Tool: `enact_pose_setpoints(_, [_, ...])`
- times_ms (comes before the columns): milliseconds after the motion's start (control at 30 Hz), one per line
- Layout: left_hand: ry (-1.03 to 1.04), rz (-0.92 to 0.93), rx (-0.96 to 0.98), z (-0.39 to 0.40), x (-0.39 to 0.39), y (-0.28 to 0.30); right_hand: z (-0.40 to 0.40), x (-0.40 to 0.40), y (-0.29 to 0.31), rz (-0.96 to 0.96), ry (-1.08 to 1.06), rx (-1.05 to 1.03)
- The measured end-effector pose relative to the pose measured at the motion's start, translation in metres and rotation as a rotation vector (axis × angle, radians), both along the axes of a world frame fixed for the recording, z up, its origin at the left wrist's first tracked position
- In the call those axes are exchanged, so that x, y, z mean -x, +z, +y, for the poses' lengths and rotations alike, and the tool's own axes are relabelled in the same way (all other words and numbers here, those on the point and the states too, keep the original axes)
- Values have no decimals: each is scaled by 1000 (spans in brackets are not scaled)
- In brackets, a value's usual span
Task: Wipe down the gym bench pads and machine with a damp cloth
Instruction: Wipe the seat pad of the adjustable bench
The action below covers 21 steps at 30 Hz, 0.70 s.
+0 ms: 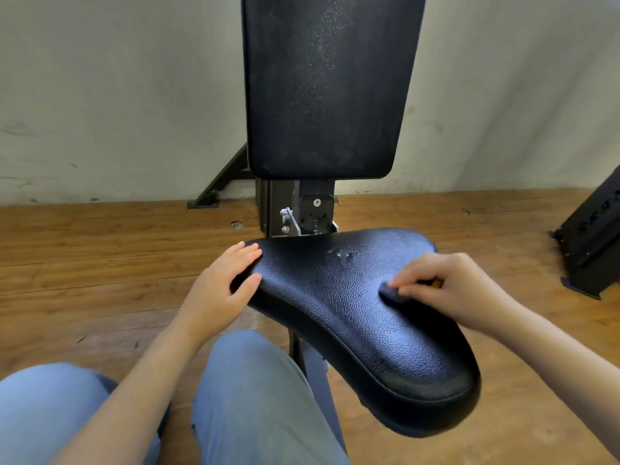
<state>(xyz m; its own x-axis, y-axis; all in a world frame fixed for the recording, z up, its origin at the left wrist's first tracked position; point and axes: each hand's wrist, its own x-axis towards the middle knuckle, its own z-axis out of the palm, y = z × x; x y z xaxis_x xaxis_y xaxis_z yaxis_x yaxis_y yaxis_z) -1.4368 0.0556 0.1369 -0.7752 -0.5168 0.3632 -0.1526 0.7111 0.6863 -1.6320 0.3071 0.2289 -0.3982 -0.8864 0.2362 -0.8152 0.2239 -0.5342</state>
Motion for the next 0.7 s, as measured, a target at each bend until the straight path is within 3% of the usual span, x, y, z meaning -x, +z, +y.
enact_pose_setpoints(67, [-8, -10, 23, 0, 0, -1, -12, 22, -6, 44, -216, 3])
enact_pose_setpoints(133, [-10, -14, 51, 0, -1, -4, -28, 17, -8, 98, -250, -43])
enact_pose_setpoints(267, [-6, -18, 66, -4, -1, -6, -23, -42, -2, 139, 45, -76])
enact_pose_setpoints(333, [-10, -21, 67, -4, -1, -6, -12, -45, 2, 130, 74, -82])
enact_pose_setpoints(467, [-5, -13, 62, -3, -1, -5, -20, 18, -5, 109, -309, -90])
enact_pose_setpoints(533, [-2, -9, 60, -2, 0, -5, -33, 30, -7, 149, -394, -123])
enact_pose_setpoints(700, [1, -15, 58, -3, 0, -5, -19, -43, 0, 148, 85, -125])
